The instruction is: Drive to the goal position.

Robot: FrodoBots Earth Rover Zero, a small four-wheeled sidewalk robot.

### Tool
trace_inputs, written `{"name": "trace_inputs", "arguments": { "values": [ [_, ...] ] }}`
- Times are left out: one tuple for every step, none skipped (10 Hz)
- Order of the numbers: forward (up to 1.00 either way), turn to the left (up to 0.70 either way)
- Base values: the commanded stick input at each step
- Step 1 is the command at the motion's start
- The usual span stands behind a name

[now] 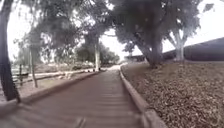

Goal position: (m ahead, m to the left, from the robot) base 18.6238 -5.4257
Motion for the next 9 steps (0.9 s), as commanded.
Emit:
{"name": "trace_inputs", "arguments": {
  "values": [
    [1.00,0.28],
    [1.00,0.21],
    [1.00,0.13],
    [1.00,0.00],
    [1.00,0.00],
    [1.00,0.00],
    [1.00,0.00],
    [1.00,0.00],
    [1.00,0.00]
  ]
}}
